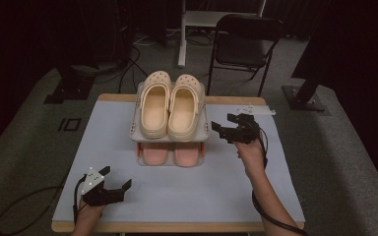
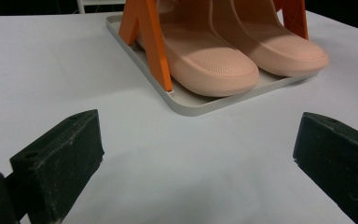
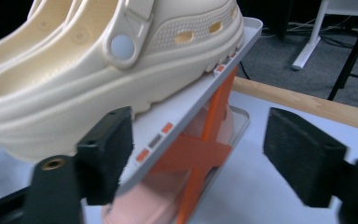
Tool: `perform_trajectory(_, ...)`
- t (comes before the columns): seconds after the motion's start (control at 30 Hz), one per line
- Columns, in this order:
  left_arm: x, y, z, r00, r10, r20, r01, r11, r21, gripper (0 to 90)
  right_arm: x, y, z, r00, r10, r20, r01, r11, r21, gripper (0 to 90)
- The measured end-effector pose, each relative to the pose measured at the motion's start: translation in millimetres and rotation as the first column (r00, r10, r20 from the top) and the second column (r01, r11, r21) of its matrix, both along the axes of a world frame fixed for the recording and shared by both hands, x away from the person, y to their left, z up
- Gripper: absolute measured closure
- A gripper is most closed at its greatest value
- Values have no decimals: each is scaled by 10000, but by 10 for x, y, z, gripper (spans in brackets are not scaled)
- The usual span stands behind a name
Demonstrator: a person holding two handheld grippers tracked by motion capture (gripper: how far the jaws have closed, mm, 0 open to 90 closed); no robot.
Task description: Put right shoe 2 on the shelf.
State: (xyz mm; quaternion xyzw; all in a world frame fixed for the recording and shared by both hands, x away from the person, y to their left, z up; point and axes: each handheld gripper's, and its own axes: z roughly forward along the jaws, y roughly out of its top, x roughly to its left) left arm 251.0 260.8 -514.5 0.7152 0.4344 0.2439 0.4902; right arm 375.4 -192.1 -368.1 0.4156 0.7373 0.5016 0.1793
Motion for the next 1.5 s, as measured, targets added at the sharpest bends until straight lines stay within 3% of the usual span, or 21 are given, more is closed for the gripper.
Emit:
perform_trajectory(0.2,1,-1,0,10000,5,4,-5,10000,4,15,-95,-135,-68,9997,-142,203,139,9998,155,209)
perform_trajectory(0.53,-1,4,1,10000,34,3,-34,10000,27,15,-214,-337,-288,9991,-364,239,368,9992,-143,202)
perform_trajectory(0.97,-1,-4,1,10000,34,-1,-34,10000,24,15,-367,-547,-627,9995,-312,1,311,9995,-77,183)
perform_trajectory(1.2,-3,-8,0,10000,27,-21,-27,10000,45,15,-456,-692,-854,9983,-436,-398,430,9990,-143,177)
perform_trajectory(1.5,-4,-16,2,10000,18,-38,-18,10000,86,15,-555,-799,-1055,9985,-393,-375,385,9990,-232,154)
